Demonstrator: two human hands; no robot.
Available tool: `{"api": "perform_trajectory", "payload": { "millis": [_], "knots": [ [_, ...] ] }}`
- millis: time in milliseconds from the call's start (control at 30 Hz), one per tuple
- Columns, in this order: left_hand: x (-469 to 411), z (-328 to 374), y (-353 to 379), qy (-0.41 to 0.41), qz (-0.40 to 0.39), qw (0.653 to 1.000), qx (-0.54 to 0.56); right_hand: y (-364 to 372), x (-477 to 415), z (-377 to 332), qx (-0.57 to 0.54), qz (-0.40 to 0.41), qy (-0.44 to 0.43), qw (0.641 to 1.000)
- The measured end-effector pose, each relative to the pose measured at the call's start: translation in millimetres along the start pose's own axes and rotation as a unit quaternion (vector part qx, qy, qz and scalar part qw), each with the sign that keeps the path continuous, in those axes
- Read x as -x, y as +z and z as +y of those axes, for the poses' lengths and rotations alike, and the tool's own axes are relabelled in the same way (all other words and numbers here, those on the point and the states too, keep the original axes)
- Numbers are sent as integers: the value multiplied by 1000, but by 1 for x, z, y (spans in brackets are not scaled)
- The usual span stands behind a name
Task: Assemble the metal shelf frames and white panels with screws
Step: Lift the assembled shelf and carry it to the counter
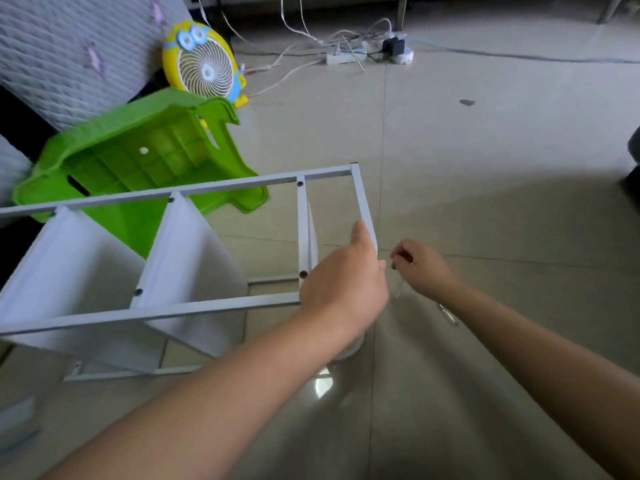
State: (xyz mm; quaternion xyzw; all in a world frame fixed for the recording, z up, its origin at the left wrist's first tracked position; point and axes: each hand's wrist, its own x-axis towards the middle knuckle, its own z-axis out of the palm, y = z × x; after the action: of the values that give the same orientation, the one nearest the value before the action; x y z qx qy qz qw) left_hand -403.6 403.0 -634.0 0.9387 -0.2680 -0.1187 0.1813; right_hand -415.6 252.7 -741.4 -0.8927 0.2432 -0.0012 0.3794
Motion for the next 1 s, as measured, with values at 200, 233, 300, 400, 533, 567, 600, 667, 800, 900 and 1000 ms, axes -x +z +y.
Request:
{"api": "perform_trajectory", "payload": {
  "millis": [200,233,300,400,533,567,600,667,800,900,1000],
  "knots": [
    [0,-7,-43,6,103,995,-7,15,3,-4,82,-126,69,986],
    [-1,-9,-50,10,122,993,1,18,2,-6,89,-138,92,982],
    [-1,-15,-68,21,161,987,14,23,0,-14,55,-157,135,977],
    [-1,-22,-94,30,214,976,32,40,-3,-30,-203,-187,243,930],
    [-2,-31,-135,25,275,960,45,50,-16,-68,-422,-122,288,851],
    [-2,-33,-148,11,289,956,45,48,-18,-80,-414,-107,282,859],
    [-3,-35,-162,-3,298,954,40,43,-18,-92,-399,-92,278,869],
    [-3,-39,-193,-32,305,952,23,26,-17,-118,-368,-58,276,886],
    [0,-49,-261,-57,316,946,-40,-19,-16,-171,-327,3,266,907],
    [7,-50,-300,-82,316,943,-65,-57,-18,-206,-302,35,271,913],
    [16,-56,-325,-61,317,944,-66,-91,-10,-240,-232,46,264,935]
  ]
}}
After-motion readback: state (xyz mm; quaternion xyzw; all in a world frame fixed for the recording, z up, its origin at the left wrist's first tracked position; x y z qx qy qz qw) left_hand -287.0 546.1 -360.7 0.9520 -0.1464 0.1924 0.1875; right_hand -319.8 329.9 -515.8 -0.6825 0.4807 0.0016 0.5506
